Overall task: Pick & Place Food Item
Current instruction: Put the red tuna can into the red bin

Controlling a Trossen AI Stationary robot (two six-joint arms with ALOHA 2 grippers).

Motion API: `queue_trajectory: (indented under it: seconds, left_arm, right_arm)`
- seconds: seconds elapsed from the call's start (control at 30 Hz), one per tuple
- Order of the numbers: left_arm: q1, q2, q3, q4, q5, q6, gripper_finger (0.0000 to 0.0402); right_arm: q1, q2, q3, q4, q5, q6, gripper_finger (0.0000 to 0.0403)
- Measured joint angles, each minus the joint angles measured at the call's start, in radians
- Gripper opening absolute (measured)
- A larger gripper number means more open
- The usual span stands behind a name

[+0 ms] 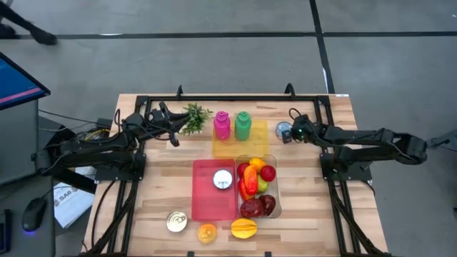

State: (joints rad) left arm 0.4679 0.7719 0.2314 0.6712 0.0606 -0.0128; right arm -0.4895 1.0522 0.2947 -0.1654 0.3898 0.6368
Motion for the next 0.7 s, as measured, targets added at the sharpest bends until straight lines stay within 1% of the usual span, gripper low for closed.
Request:
queue_trajectory:
  seconds: [0.13,0.3,0.4,0.7]
  left_arm:
    - [0.0,0.0,0.0,-0.007,0.0,0.0,0.0036]
    - [0.0,0.0,0.0,-0.012,0.0,0.0,0.0034]
    - [0.0,0.0,0.0,-0.013,0.0,0.0,0.0034]
    - [0.0,0.0,0.0,-0.013,0.0,0.0,0.0034]
  right_arm:
    - [0.004,-0.012,0.0,0.021,0.009,0.0,0.0]
    - [0.004,-0.027,0.0,0.022,0.051,0.001,0.0]
    - [0.004,-0.024,0.0,0.018,0.053,0.002,0.0]
    - [0.003,-0.025,0.0,-0.056,0.057,0.03,0.0]
